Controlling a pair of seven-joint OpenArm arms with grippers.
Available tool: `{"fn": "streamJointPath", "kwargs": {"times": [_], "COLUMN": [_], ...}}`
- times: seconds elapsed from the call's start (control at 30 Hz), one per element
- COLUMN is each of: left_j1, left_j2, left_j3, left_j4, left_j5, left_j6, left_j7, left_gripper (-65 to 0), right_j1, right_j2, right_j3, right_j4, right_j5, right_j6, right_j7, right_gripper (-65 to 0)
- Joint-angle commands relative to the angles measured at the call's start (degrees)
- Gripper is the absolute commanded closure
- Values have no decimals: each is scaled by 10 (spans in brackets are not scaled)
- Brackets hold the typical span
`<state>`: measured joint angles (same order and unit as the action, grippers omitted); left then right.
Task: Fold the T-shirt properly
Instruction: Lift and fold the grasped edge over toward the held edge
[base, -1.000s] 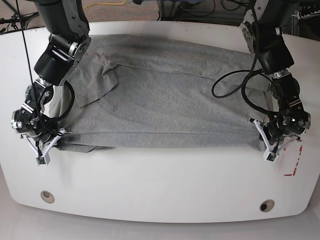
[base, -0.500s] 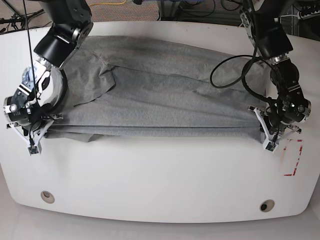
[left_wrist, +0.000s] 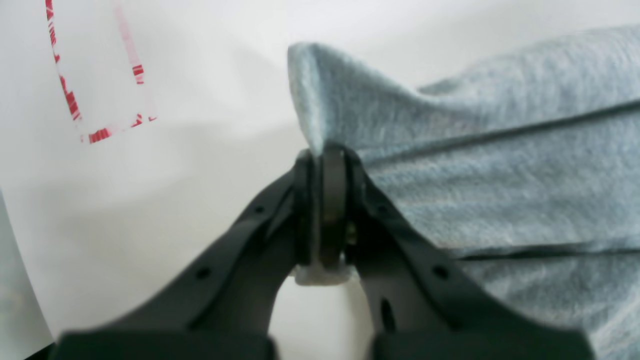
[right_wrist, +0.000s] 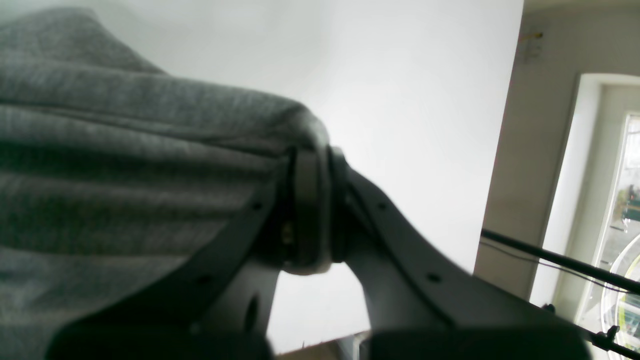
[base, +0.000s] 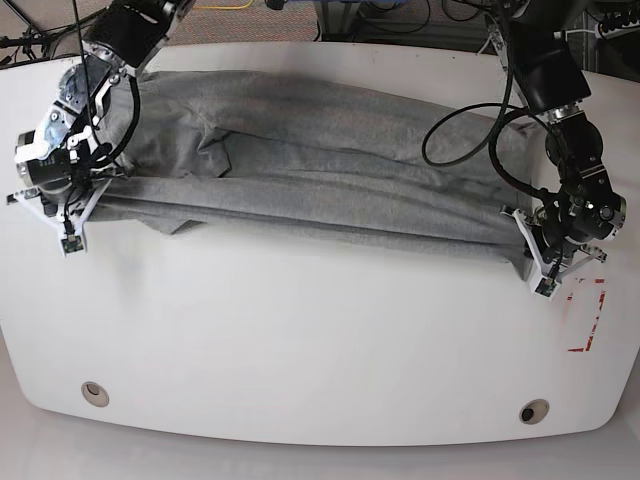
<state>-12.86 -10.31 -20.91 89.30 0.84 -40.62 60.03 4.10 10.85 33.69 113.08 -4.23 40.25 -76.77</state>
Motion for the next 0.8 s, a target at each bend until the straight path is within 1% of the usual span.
{"fn": "streamJointPath", "kwargs": {"times": [0.0, 0.17, 0.2, 0.37, 0.43, 0.57, 0.67, 0.77], "left_j1": [0, 30, 36, 71, 85, 103, 119, 131], "left_j2": [-22, -25, -26, -47, -47, -49, -64, -66], "left_j3": [-3, -3, -3, -2, -2, -3, -2, -1], "left_j4": [13, 13, 13, 13, 13, 16, 27, 34], "left_j5": [19, 22, 22, 22, 21, 23, 23, 23], "left_j6": [6, 6, 6, 6, 6, 6, 6, 6], "left_j7": [1, 1, 1, 1, 1, 1, 1, 1], "left_gripper": [0, 0, 0, 0, 0, 0, 0, 0], "right_j1": [-21, -58, -65, -97, -109, -126, -137, -143], "right_j2": [5, 4, -1, -4, -4, -6, -7, -7], "right_j3": [5, 5, 5, 7, 7, 7, 5, 5], "right_j4": [17, 17, 17, 19, 20, 20, 20, 20], "right_j5": [-21, -20, -14, 20, 26, 29, 29, 29], "right_j6": [-2, -2, -2, -2, -2, -2, -2, -2], "right_j7": [-5, -5, -5, -5, -5, -5, -5, -5], "right_gripper": [0, 0, 0, 0, 0, 0, -2, -25]}}
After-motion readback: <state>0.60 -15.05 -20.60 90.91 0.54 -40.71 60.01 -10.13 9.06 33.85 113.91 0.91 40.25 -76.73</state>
